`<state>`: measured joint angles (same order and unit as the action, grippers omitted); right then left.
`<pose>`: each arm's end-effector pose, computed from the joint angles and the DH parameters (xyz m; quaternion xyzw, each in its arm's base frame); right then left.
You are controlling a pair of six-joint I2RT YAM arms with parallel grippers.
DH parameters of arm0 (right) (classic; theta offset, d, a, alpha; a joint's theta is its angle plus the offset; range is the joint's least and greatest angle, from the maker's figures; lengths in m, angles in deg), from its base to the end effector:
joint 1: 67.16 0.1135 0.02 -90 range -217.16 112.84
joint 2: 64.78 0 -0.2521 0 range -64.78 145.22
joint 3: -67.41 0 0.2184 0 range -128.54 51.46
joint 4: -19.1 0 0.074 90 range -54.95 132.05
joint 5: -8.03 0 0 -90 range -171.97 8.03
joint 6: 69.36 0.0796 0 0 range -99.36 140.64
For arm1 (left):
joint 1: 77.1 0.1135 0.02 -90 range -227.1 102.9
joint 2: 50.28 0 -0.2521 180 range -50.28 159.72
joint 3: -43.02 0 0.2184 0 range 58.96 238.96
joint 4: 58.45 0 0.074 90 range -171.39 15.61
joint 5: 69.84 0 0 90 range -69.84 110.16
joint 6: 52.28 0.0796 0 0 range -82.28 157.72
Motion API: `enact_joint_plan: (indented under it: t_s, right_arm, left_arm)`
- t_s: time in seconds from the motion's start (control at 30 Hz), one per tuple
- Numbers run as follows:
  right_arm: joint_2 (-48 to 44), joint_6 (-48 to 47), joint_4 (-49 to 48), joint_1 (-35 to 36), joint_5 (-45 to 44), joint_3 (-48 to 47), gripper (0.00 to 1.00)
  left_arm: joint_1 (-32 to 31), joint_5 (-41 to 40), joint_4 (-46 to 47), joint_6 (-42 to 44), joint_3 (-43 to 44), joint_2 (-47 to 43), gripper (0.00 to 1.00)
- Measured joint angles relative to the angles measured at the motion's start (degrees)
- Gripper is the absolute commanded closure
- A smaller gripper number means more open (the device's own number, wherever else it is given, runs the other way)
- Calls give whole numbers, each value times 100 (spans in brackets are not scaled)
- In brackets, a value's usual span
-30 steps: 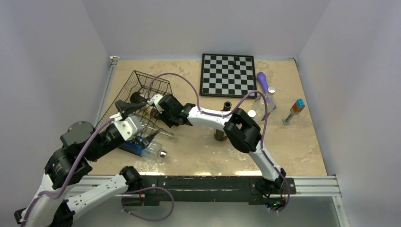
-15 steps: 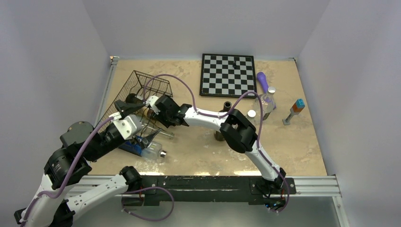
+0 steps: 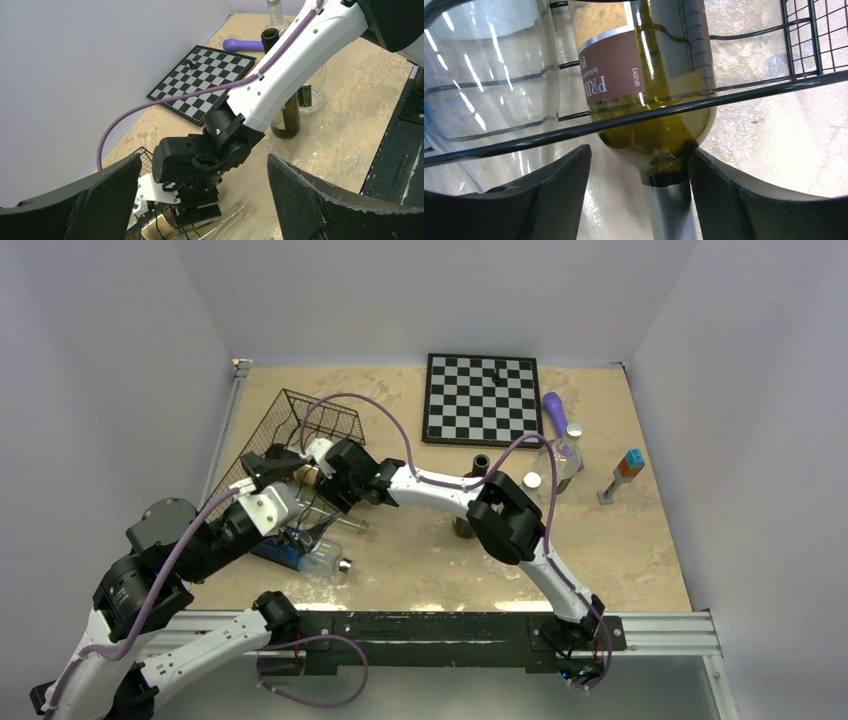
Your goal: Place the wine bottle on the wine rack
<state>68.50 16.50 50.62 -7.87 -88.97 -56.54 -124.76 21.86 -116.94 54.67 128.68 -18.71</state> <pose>0.2760 0.4456 0.1615 -0.4556 0.7855 0.1429 0.3937 0.0565 -0.0655 0.4106 0.4006 0.6147 -0.1904 0.6522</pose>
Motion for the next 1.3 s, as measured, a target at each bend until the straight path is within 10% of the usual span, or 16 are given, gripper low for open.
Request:
enact_joint_plan:
  t_s: [0.67,1.3]
  right_arm:
    - [-1766,107,232,317,-647,914,21]
    - [-4009,310,3438,-389,-2181,-811,15]
  left_arm:
    - [0,498,22,-448,-15,-87,1]
    - [0,1038,691,-595,61,-317,1]
